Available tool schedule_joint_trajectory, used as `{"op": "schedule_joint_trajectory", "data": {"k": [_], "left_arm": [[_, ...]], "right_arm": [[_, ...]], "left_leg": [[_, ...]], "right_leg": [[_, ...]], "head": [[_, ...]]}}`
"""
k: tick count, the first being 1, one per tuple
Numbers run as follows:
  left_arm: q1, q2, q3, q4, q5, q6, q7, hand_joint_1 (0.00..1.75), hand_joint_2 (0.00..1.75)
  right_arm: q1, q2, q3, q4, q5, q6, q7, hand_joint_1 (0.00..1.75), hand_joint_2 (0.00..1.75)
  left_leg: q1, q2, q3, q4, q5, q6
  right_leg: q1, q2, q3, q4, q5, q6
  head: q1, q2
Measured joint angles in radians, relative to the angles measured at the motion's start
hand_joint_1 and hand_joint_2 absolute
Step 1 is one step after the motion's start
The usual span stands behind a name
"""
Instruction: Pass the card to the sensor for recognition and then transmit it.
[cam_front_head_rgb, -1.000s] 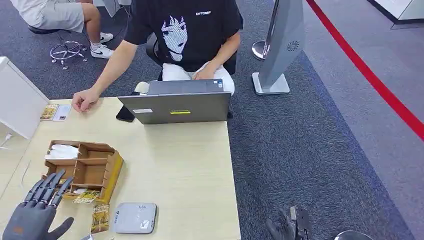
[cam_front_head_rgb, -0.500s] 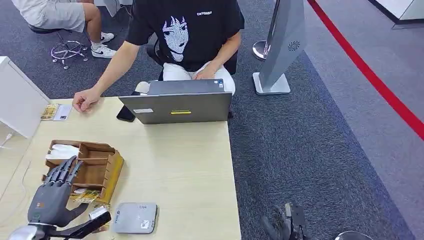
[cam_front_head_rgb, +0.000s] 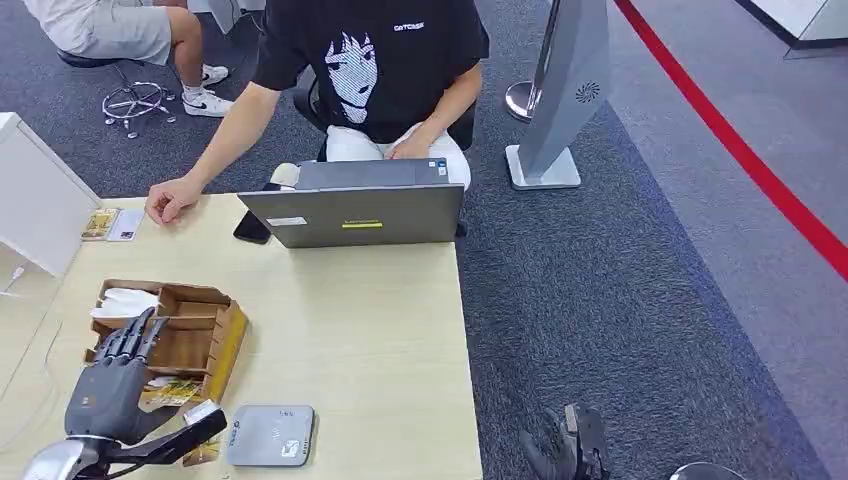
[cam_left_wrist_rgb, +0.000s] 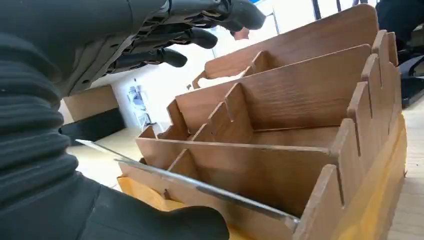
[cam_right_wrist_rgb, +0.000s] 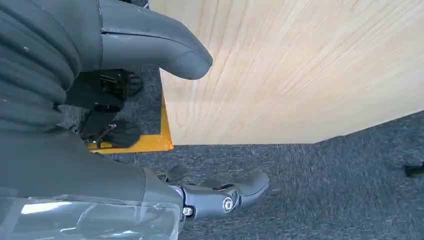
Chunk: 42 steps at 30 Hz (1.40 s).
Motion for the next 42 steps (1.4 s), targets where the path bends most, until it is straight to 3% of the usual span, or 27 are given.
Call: {"op": "schedule_joint_trajectory", "data": {"k": [16,38,39,40,42], "left_arm": [[-0.001,-0.014,0.0,0.006,-0.019,-0.005,-0.011,0.0,1.75],[0.094,-0.012,-0.001,-0.12,-0.002,0.029,-0.022,0.0,1.75],[0.096,-0.011,-0.001,-0.121,-0.002,0.03,-0.022,1.15,1.75],[0.097,-0.01,-0.002,-0.124,-0.002,0.03,-0.022,1.75,1.75],[0.097,-0.007,-0.002,-0.128,-0.002,0.031,-0.022,1.75,1.75]], "right_arm": [[-0.004,0.0,0.006,0.008,-0.017,-0.005,0.0,0.0,1.75],[-0.003,0.0,0.006,0.008,-0.021,-0.017,-0.014,0.0,1.75],[-0.002,0.0,0.006,0.008,-0.021,-0.017,-0.015,0.0,1.75],[-0.002,0.0,0.006,0.008,-0.02,-0.018,-0.015,0.0,1.75],[-0.002,0.0,0.006,0.008,-0.02,-0.018,-0.015,0.0,1.75]], "left_leg": [[0.0,0.0,0.0,0.0,0.0,0.0],[0.0,0.0,0.0,0.0,0.0,0.0],[0.0,0.0,0.0,0.0,0.0,0.0],[0.0,0.0,0.0,0.0,0.0,0.0],[0.0,0.0,0.0,0.0,0.0,0.0]], "right_leg": [[0.0,0.0,0.0,0.0,0.0,0.0],[0.0,0.0,0.0,0.0,0.0,0.0],[0.0,0.0,0.0,0.0,0.0,0.0],[0.0,0.0,0.0,0.0,0.0,0.0],[0.0,0.0,0.0,0.0,0.0,0.0]], "head": [[0.0,0.0],[0.0,0.0],[0.0,0.0],[0.0,0.0],[0.0,0.0]]}}
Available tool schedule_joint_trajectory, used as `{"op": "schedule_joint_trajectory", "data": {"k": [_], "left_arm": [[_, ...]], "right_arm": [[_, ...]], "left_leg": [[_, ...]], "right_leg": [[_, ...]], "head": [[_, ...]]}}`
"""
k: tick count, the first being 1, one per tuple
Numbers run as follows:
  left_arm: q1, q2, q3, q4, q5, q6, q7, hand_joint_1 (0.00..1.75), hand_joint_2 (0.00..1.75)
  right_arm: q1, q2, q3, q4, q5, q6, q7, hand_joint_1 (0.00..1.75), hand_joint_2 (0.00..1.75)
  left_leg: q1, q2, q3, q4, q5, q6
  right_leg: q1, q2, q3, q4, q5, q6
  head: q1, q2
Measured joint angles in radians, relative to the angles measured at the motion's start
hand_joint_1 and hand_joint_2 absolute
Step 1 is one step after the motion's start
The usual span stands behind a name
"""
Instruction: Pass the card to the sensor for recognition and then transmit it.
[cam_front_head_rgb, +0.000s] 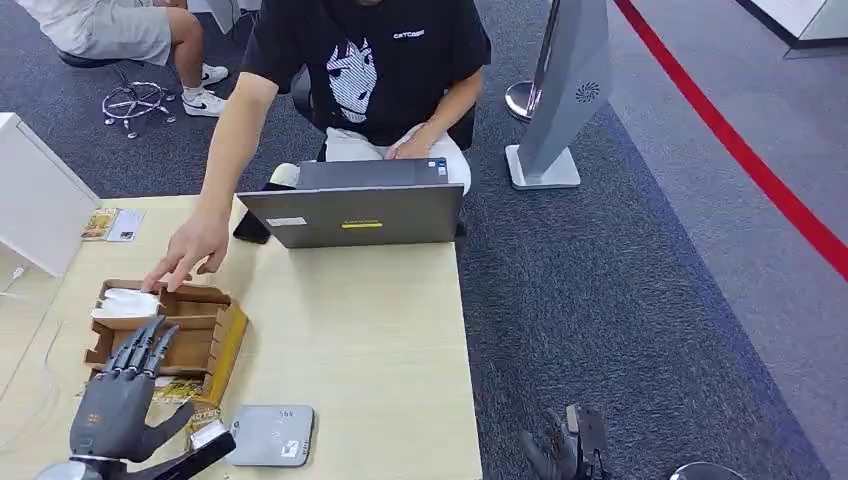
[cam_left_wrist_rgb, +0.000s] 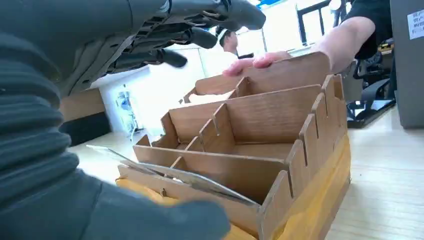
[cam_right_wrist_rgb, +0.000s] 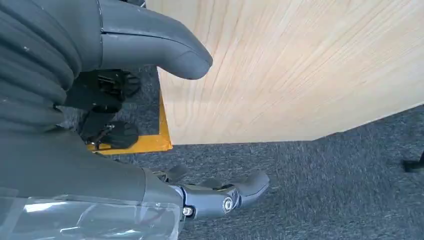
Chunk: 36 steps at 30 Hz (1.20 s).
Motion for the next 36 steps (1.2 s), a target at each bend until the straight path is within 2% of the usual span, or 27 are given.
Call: {"op": "schedule_joint_trajectory", "data": {"k": [10,27,28,30,31,32,33,35,36], "left_arm": [[0.002,0.011,-0.002,-0.015,0.01,-0.005,0.005,1.75,1.75],[0.035,0.039,-0.004,-0.013,0.034,-0.029,0.055,1.75,1.75],[0.035,0.039,-0.004,-0.013,0.034,-0.029,0.055,1.54,1.75],[0.035,0.038,-0.004,-0.013,0.034,-0.029,0.055,1.48,1.75],[0.035,0.038,-0.004,-0.013,0.034,-0.029,0.056,1.34,1.75],[0.035,0.038,-0.004,-0.013,0.034,-0.029,0.056,0.98,1.75],[0.035,0.038,-0.004,-0.013,0.034,-0.029,0.056,1.01,1.75],[0.035,0.037,-0.004,-0.013,0.034,-0.027,0.057,1.54,1.75],[0.035,0.037,-0.004,-0.013,0.032,-0.026,0.056,1.54,1.75]], "right_arm": [[0.0,0.0,0.0,0.0,0.0,0.005,-0.005,0.0,1.75],[0.004,0.0,-0.01,-0.001,0.0,0.008,-0.006,0.0,1.75],[0.004,0.0,-0.01,-0.001,0.0,0.008,-0.006,0.0,1.75],[0.005,0.0,-0.01,-0.001,0.0,0.008,-0.005,0.0,1.75],[0.005,0.0,-0.011,-0.001,0.0,0.008,-0.005,0.0,1.75],[0.005,0.0,-0.011,-0.001,0.0,0.008,-0.005,0.0,1.75],[0.005,0.0,-0.011,-0.001,0.0,0.01,-0.005,0.0,1.75],[0.005,0.0,-0.011,-0.001,0.0,0.012,-0.004,0.0,1.75],[0.005,0.0,-0.011,-0.001,0.0,0.013,-0.005,0.0,1.75]], "left_leg": [[0.0,0.0,0.0,0.0,0.0,0.0],[0.0,0.0,0.0,0.0,0.0,0.0],[0.0,0.0,0.0,0.0,0.0,0.0],[0.0,0.0,0.0,0.0,0.0,0.0],[0.0,0.0,0.0,0.0,0.0,0.0],[0.0,0.0,0.0,0.0,0.0,0.0],[0.0,0.0,0.0,0.0,0.0,0.0],[0.0,0.0,0.0,0.0,0.0,0.0],[0.0,0.0,0.0,0.0,0.0,0.0]], "right_leg": [[0.0,0.0,0.0,0.0,0.0,0.0],[0.0,0.0,0.0,0.0,0.0,0.0],[0.0,0.0,0.0,0.0,0.0,0.0],[0.0,0.0,0.0,0.0,0.0,0.0],[0.0,0.0,0.0,0.0,0.0,0.0],[0.0,0.0,0.0,0.0,0.0,0.0],[0.0,0.0,0.0,0.0,0.0,0.0],[0.0,0.0,0.0,0.0,0.0,0.0],[0.0,0.0,0.0,0.0,0.0,0.0]], "head": [[0.0,0.0],[0.0,0.0],[0.0,0.0],[0.0,0.0],[0.0,0.0],[0.0,0.0],[0.0,0.0],[0.0,0.0],[0.0,0.0]]}}
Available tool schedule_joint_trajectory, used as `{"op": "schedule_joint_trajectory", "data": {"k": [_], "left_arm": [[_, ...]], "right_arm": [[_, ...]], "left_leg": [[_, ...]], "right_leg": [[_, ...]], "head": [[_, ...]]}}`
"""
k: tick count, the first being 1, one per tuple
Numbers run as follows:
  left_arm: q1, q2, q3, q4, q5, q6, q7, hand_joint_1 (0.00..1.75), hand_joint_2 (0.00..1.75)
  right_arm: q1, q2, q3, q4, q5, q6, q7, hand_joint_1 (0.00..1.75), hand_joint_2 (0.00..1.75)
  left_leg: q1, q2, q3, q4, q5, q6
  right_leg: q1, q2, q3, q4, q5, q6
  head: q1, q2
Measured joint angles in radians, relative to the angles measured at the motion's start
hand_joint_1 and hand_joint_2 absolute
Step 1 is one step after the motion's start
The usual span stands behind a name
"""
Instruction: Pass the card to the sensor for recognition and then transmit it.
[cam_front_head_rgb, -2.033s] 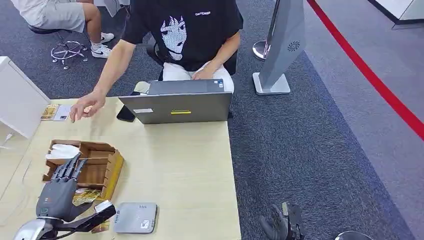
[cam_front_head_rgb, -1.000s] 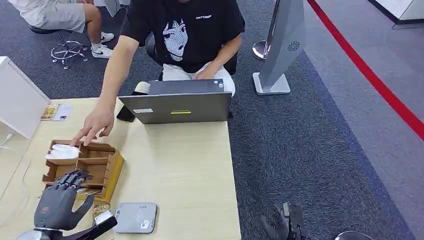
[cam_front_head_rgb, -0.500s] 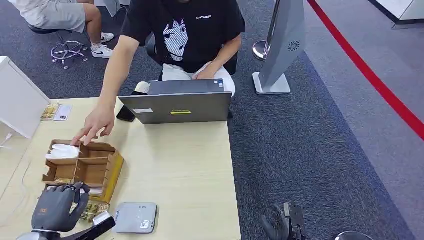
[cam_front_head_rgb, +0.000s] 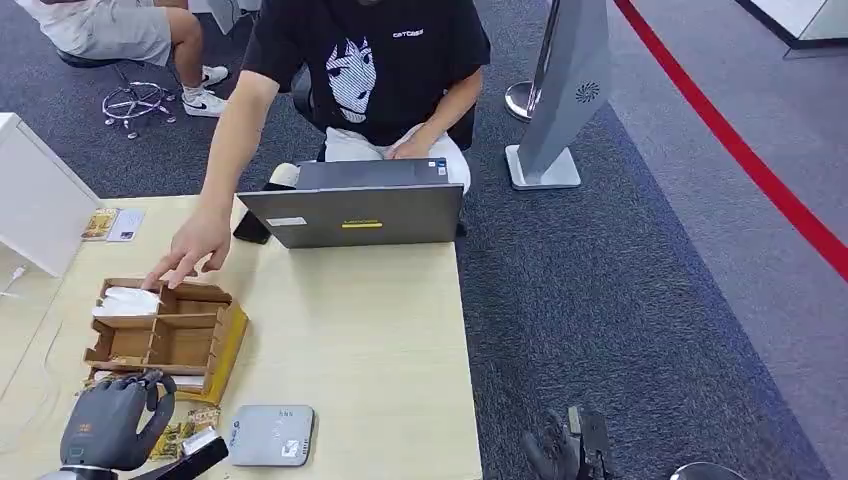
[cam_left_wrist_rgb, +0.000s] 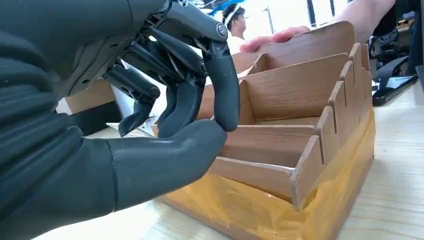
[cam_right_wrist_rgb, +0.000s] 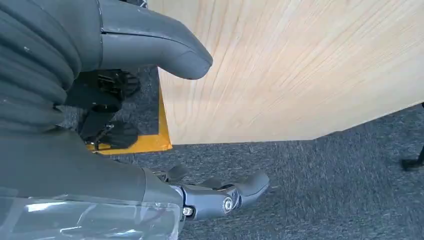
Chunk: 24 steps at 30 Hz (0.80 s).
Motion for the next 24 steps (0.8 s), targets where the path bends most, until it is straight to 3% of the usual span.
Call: {"op": "schedule_joint_trajectory", "data": {"k": [2,3,4,11,17,24], "left_arm": [[0.0,0.0,0.0,0.0,-0.003,0.004,-0.002,0.93,1.75],[0.0,-0.001,0.0,0.0,-0.003,0.006,-0.003,0.93,1.75],[0.0,-0.001,0.0,-0.003,-0.004,0.008,-0.006,0.05,1.75],[0.004,0.002,0.0,-0.036,-0.024,0.03,-0.01,0.0,1.75],[0.024,0.034,0.006,-0.082,-0.067,0.048,0.002,0.0,1.75],[0.094,0.115,0.077,-0.103,-0.139,0.08,0.056,0.0,1.75]], "right_arm": [[0.0,0.0,0.0,0.0,0.0,0.003,0.0,0.0,1.75],[0.0,0.0,0.0,0.0,0.001,0.004,0.0,0.0,1.75],[0.0,0.0,0.0,0.0,0.001,0.006,0.0,0.0,1.75],[0.001,0.0,-0.004,0.0,0.001,0.009,0.0,0.0,1.75],[0.006,0.0,-0.016,0.0,0.001,0.01,-0.002,0.0,1.75],[0.016,0.0,-0.026,-0.006,0.004,0.013,-0.002,0.0,1.75]], "left_leg": [[0.0,0.0,0.0,0.0,0.0,0.0],[0.0,0.0,0.0,0.0,0.0,0.0],[0.0,0.0,0.0,0.0,0.0,0.0],[0.0,0.0,0.0,0.0,0.0,0.0],[0.0,0.0,0.0,0.0,0.0,0.0],[0.0,0.001,0.0,0.0,0.0,0.0]], "right_leg": [[0.0,0.0,0.0,0.0,0.0,0.0],[0.0,0.0,0.0,0.0,0.0,0.0],[0.0,0.0,0.0,0.0,0.0,0.0],[0.0,0.0,0.0,0.0,0.0,0.0],[0.0,0.0,0.0,0.0,0.0,0.0],[0.0,0.001,0.0,0.0,0.0,-0.001]], "head": [[0.0,0.0],[0.0,0.0],[0.0,0.0],[0.0,0.0],[0.0,0.0],[0.0,0.0]]}}
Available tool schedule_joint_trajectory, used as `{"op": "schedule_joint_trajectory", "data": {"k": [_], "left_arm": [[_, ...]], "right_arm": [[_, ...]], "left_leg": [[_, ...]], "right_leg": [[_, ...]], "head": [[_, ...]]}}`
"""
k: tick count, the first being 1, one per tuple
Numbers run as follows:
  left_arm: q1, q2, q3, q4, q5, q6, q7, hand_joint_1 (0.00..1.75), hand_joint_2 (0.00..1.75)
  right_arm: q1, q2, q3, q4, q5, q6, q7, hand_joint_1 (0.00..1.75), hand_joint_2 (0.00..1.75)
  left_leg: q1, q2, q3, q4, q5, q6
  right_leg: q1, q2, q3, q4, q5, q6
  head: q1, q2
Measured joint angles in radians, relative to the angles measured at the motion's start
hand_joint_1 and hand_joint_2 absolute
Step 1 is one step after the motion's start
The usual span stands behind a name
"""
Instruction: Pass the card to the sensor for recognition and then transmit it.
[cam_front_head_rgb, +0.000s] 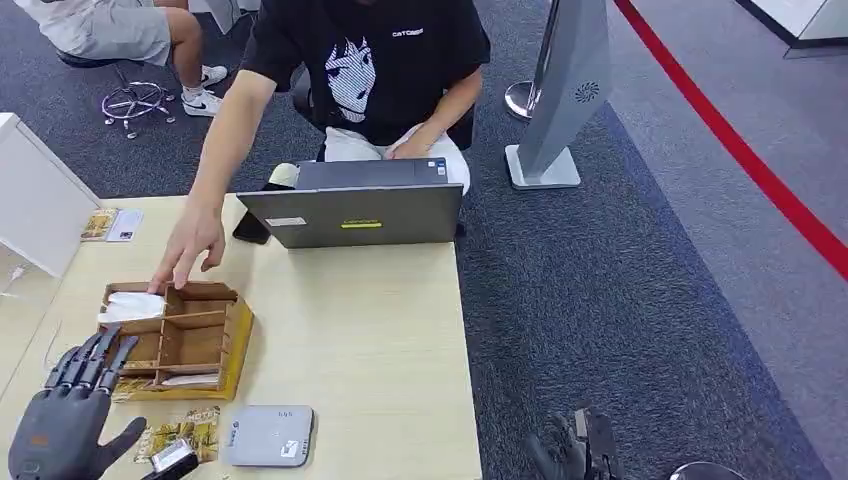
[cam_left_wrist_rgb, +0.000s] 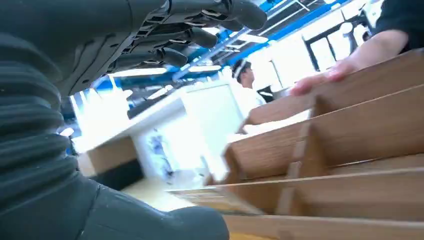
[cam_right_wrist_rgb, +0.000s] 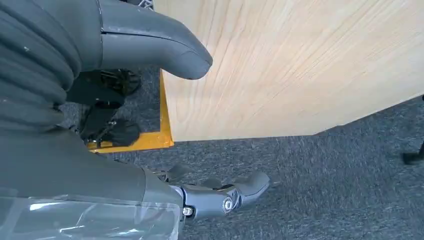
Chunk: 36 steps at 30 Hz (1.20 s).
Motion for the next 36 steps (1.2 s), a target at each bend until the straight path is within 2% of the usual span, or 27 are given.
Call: {"op": "schedule_joint_trajectory", "data": {"k": [5,15,21,25,36], "left_arm": [[0.055,0.055,0.078,0.001,-0.007,0.001,0.017,0.0,1.75],[0.056,0.055,0.078,0.001,-0.007,0.001,0.017,0.0,1.75],[0.081,0.075,0.146,0.017,0.006,-0.008,0.016,0.0,1.75],[0.009,0.027,0.157,0.11,-0.006,-0.01,-0.047,0.0,1.75],[-0.075,-0.025,0.116,0.168,-0.022,-0.018,-0.061,0.0,1.75]], "right_arm": [[0.002,0.0,-0.007,-0.005,0.002,0.0,0.0,0.0,1.75],[0.002,0.0,-0.007,-0.005,0.002,0.0,0.0,0.0,1.75],[0.003,0.002,-0.014,-0.013,0.019,0.0,0.002,0.0,1.75],[0.007,0.008,-0.015,-0.024,0.034,0.005,0.008,0.0,1.75],[0.004,0.008,-0.011,-0.024,0.034,0.014,0.01,0.0,1.75]], "left_leg": [[0.0,0.0,0.0,0.0,0.0,0.0],[0.0,0.0,0.0,0.0,0.0,0.0],[0.0,0.0,0.0,0.0,0.0,0.0],[0.0,0.0,0.0,0.0,0.0,0.0],[0.0,0.0,0.0,0.0,0.0,0.0]], "right_leg": [[0.0,0.0,0.0,0.0,0.0,0.0],[0.0,0.0,0.0,0.0,0.0,0.0],[0.0,0.0,0.0,0.0,0.0,0.0],[0.0,0.0,0.0,0.0,0.0,0.0],[0.0,0.0,0.0,0.0,0.0,0.0]], "head": [[0.0,0.0],[0.0,0.0],[0.0,0.0],[0.0,0.0],[0.0,0.0]]}}
